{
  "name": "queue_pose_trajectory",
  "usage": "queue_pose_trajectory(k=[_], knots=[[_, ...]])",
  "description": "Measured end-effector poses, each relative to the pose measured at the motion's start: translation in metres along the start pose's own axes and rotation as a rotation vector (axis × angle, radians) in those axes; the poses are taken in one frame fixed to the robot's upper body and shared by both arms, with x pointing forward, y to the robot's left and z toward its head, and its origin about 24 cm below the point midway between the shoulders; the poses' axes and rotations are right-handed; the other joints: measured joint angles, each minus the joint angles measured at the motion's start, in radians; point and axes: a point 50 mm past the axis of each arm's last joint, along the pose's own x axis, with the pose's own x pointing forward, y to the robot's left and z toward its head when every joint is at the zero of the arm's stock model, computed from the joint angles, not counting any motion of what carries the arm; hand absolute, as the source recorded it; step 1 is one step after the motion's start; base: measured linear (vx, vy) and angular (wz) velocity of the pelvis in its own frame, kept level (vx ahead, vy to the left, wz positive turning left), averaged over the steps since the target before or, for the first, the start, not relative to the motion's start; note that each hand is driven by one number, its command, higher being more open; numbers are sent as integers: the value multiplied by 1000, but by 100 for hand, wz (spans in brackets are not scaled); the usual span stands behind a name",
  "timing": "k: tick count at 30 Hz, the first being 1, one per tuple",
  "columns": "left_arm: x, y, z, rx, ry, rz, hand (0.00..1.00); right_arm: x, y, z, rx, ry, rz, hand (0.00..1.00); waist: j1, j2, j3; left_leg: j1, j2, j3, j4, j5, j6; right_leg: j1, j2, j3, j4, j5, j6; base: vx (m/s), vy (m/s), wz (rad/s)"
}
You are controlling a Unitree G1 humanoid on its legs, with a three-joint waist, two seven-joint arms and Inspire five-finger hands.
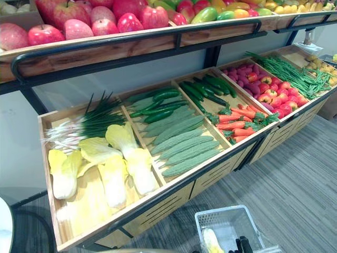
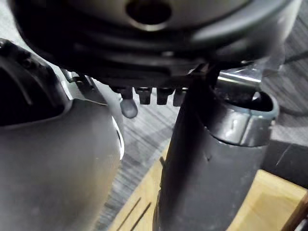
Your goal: Pick vegetable in the basket
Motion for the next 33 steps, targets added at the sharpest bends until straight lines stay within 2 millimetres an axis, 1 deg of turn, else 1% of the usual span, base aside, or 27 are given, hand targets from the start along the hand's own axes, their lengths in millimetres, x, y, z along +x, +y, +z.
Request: queue_pose_trajectory(k=[3,4,8,13,16,19,20,21,22,23,24,25,26,27,28,29,30,31,32,33], knots=[[1,-4,3,88,5,-9,100,2,5,-3,-47,16,10,0,0,-6,7,7,1,7,-3,0,0,2,2,6,0,0,0,2,-5,-8],[1,-6,6,116,4,-15,100,2,6,-5,-69,24,12,0,0,-13,12,9,2,9,-3,-1,-1,2,3,7,0,1,1,3,-12,-5],[1,-9,11,180,-3,-31,100,4,9,-8,-129,49,13,0,1,-17,17,13,8,18,-4,-2,-4,2,10,13,-1,1,0,4,-12,-5],[2,-13,13,232,0,-36,100,5,13,-10,-161,62,19,0,3,-15,23,29,13,44,-6,-8,-9,2,20,37,-2,2,-1,5,-5,-16],[2,-15,14,238,-7,-40,100,6,15,-12,-183,71,26,0,4,-18,28,46,21,89,-1,-21,-15,-3,33,78,-3,7,-3,2,6,-42],[2,-18,18,302,-14,-46,100,6,17,-13,-189,74,43,0,3,-19,31,49,29,164,36,-50,-19,-33,49,146,1,27,0,10,19,-74],[2,-20,19,323,-18,-47,100,7,20,-15,-187,70,55,0,3,-19,38,49,37,207,45,-57,-21,-54,60,160,1,46,0,-5,12,-110],[2,-21,20,342,-21,-48,100,7,24,-17,-186,63,75,0,5,-17,49,53,47,263,50,-61,-23,-76,78,140,1,86,-3,-36,-4,-124],[2,-23,21,357,-24,-51,100,7,27,-17,-184,61,91,0,6,-12,57,58,54,297,51,-61,-24,-91,90,109,1,113,-7,-84,-35,-144],[2,-26,26,379,-39,-58,100,8,31,-19,-182,60,117,0,6,-18,73,64,61,365,55,-61,-24,-118,114,24,1,159,-18,-94,-42,-124],[2,-27,28,385,-50,-62,100,8,33,-20,-183,62,126,0,6,-24,86,71,62,400,57,-61,-23,-127,123,-22,1,173,-28,-131,-86,-144],[1,-27,32,389,-68,-60,100,8,36,-20,-178,60,140,0,7,-19,112,87,72,465,54,-60,-20,-142,128,-153,34,131,-52,-92,-93,-110],[1,-29,32,388,-79,-59,100,8,33,-16,-156,42,131,0,3,-17,112,95,83,495,53,-61,-21,-171,107,-307,177,19,-132,-41,-89,-98],[1,-31,32,389,-87,-59,100,6,27,-10,-148,24,115,0,-4,-12,113,99,102,517,61,-61,-25,-198,54,-448,400,-120,-178,124,-40,-66],[1,-30,34,391,-91,-46,100,5,19,-8,-143,23,94,0,-6,-18,115,114,109,539,72,-65,-42,-195,-3,-538,537,-196,-156,175,-23,-69],[1,-30,37,386,-97,-41,100,5,18,-8,-151,29,88,0,-2,-33,122,124,98,562,84,-70,-48,-206,-10,-562,566,-206,-146,197,-39,-91],[1,-29,36,367,-88,-39,100,5,18,-7,-174,33,87,0,5,-42,115,123,98,592,87,-75,-44,-213,1,-601,571,-205,-152,130,-53,-99],[1,-29,35,355,-80,-37,100,6,20,-8,-191,38,93,0,5,-40,116,120,98,607,86,-78,-34,-221,10,-612,558,-202,-157,120,-70,-119],[1,-30,35,351,-78,-36,100,7,24,-10,-201,48,103,0,3,-40,124,120,86,616,67,-86,-6,-238,24,-612,536,-200,-160,71,-68,-123],[1,-31,36,351,-83,-38,100,8,25,-12,-227,62,99,0,-1,-45,131,120,70,644,49,-84,-2,-256,36,-613,520,-200,-160,39,-64,-116]])
